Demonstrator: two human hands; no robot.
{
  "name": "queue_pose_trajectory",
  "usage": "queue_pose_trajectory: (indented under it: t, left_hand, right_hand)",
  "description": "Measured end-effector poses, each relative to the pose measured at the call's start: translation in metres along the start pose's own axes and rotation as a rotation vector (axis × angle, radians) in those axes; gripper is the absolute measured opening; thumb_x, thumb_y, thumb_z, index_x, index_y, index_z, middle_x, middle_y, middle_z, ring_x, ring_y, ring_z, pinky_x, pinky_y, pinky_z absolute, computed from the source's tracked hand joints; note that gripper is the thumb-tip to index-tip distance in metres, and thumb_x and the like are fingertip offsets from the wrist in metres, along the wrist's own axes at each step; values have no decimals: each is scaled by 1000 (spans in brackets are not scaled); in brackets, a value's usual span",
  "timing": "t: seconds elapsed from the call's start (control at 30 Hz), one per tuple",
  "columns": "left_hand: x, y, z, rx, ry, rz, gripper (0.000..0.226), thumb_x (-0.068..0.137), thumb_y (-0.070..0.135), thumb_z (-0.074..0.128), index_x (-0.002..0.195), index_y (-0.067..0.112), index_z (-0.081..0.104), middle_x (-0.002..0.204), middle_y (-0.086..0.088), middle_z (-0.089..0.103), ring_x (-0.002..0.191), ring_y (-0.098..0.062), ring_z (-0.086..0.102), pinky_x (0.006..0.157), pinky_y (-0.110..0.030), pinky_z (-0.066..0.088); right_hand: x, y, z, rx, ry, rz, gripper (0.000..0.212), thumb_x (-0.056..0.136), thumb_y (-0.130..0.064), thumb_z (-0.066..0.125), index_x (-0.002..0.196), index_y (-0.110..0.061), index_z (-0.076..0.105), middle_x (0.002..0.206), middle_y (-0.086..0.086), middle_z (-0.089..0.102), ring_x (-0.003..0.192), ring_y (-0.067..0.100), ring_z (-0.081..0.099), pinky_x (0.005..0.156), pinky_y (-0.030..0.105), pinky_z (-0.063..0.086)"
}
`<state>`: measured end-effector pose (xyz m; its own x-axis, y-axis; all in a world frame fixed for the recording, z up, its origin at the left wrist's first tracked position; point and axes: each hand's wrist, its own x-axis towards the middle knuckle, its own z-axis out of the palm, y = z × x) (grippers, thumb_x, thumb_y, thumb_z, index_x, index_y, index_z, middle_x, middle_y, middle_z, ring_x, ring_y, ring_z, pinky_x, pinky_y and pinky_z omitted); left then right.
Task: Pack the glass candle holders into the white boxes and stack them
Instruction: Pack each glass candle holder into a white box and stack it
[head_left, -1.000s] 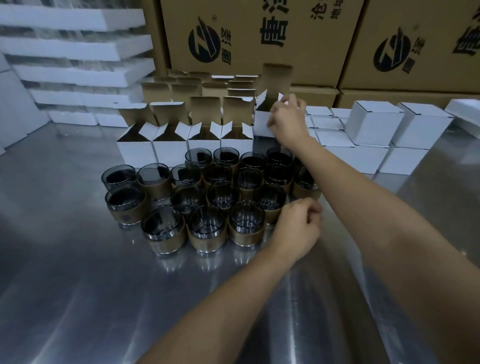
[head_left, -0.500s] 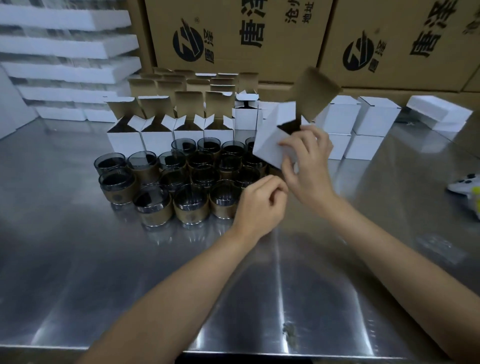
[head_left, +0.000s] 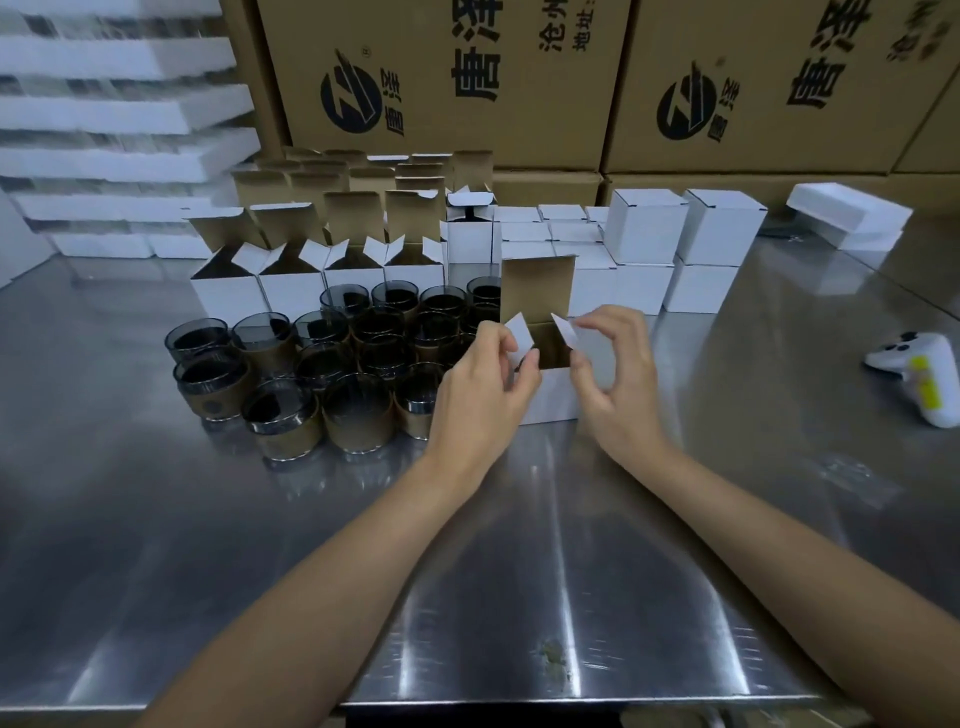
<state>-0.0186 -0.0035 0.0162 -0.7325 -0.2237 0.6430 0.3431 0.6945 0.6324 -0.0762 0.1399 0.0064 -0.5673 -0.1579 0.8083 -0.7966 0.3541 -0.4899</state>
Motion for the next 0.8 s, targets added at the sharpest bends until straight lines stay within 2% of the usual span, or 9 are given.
queue_pose_trajectory:
  t: [0.1, 0.23, 0.3, 0.4, 0.43, 0.6, 0.67, 0.73, 0.8]
  left_hand:
    - [1, 4, 0, 93, -59, -5, 28, 93, 26, 61, 111, 9, 49, 71, 11, 44, 67, -25, 56, 62, -38, 49]
    - [0, 9, -3, 182, -121, 7, 40, 95, 26, 56, 129, 7, 47, 107, -11, 60, 83, -39, 62, 69, -47, 52]
    - [-1, 10, -3, 193, -131, -4, 41, 96, 24, 53, 133, 7, 45, 109, -13, 59, 84, -40, 61, 71, -49, 51]
    - [0, 10, -5, 174, -123, -16, 41, 96, 19, 52, 135, 6, 45, 109, -14, 60, 88, -39, 60, 73, -49, 50]
    - [1, 10, -5, 168, -121, -16, 41, 96, 18, 51, 135, 6, 44, 108, -14, 60, 88, -39, 60, 74, -49, 50]
    - [1, 11, -6, 181, -142, -35, 50, 98, 17, 47, 146, 9, 33, 103, -15, 63, 84, -38, 63, 74, -49, 51]
    - [0, 11, -6, 199, -152, -33, 56, 99, 17, 45, 151, 10, 24, 99, -14, 63, 83, -36, 64, 74, -50, 52]
    - [0, 10, -7, 204, -156, -26, 61, 100, 16, 43, 154, 14, 14, 95, -13, 62, 81, -35, 62, 74, -50, 51]
    - [-1, 11, -8, 216, -155, 6, 62, 101, 15, 42, 155, 18, 11, 95, -13, 59, 80, -34, 60, 74, -50, 50]
  right_hand:
    - [4, 1, 4, 56, 15, 209, 27, 88, -20, 65, 114, -18, 58, 120, 2, 48, 113, 13, 52, 96, 24, 43]
    - [7, 3, 6, 169, 101, 347, 26, 88, -22, 69, 111, -23, 58, 118, -3, 50, 91, 11, 61, 73, 16, 48]
    - [7, 4, 5, 183, 142, 371, 17, 91, -24, 64, 108, -25, 57, 115, -3, 55, 83, 11, 61, 66, 17, 47]
    - [8, 7, 3, 201, 176, 465, 14, 97, -15, 51, 106, -23, 57, 116, 3, 59, 84, 26, 63, 69, 37, 56]
    - [9, 9, 1, 212, 175, 497, 18, 97, -9, 47, 106, -19, 59, 116, 6, 58, 85, 29, 63, 70, 38, 58]
    - [7, 18, -2, 183, 76, 576, 29, 93, 4, 46, 105, -2, 72, 105, 7, 61, 76, 14, 66, 64, 18, 56]
    - [5, 19, -2, 176, 23, 610, 30, 93, 3, 46, 105, -3, 73, 103, 9, 65, 71, 9, 67, 69, 26, 60]
    - [3, 20, -2, 140, -27, 586, 29, 94, -1, 46, 101, -4, 74, 100, 7, 66, 82, 19, 67, 78, 43, 59]
    - [3, 20, -3, 70, -91, 512, 26, 99, -16, 50, 94, -5, 74, 95, 3, 64, 84, 23, 64, 80, 48, 55]
